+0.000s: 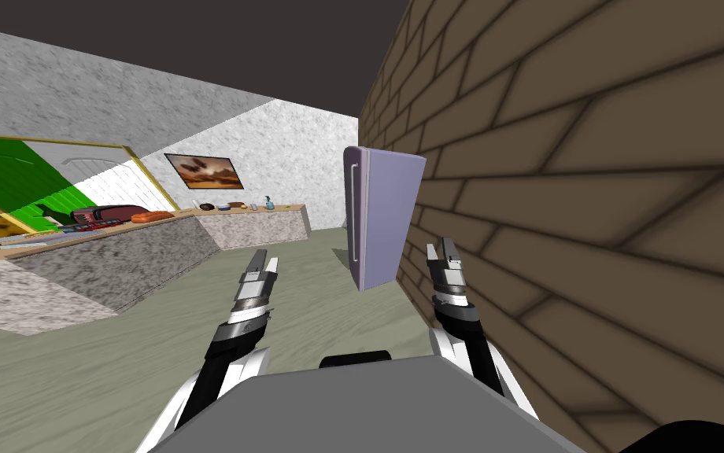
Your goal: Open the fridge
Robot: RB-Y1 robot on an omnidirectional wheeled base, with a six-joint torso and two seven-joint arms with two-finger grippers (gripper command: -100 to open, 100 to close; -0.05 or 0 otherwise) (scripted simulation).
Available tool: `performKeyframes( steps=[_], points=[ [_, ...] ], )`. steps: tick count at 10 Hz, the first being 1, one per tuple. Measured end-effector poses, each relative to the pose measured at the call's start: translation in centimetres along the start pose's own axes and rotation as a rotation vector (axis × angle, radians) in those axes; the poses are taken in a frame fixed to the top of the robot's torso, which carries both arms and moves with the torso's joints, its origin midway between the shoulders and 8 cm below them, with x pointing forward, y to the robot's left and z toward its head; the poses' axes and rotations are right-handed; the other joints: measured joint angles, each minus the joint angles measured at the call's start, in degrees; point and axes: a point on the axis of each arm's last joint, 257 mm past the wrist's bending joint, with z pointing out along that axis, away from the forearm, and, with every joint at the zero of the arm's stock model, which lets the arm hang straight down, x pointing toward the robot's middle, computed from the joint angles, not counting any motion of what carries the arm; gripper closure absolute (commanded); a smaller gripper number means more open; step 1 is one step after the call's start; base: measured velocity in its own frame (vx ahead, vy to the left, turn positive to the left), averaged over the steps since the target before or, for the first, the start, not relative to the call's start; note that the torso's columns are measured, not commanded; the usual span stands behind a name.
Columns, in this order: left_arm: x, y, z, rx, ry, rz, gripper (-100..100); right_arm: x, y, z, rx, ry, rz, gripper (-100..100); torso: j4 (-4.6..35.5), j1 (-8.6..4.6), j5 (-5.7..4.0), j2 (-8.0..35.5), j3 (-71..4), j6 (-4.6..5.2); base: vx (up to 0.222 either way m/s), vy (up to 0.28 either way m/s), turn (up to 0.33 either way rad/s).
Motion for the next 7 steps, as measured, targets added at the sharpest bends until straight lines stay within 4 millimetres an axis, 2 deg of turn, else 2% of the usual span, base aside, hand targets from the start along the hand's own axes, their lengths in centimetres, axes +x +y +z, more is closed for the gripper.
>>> performKeyframes(
  steps=[2, 7],
  points=[
    [0.0, 0.0, 0.0, 0.0, 0.0, 0.0, 0, 0.0, 0.0, 0.0, 0.0, 0.0, 0.0, 0, 6.0, 0.0, 0.0, 6.0, -12.0, 0.0, 0.0, 0.0, 0.0],
    [0.0, -0.01, 0.0, 0.0, 0.0, 0.0, 0, 0.0, 0.01, 0.0, 0.0, 0.0, 0.0, 0, 26.9, 0.0, 0.0, 26.9, -53.8, 0.0, 0.0, 0.0, 0.0]
  ],
)
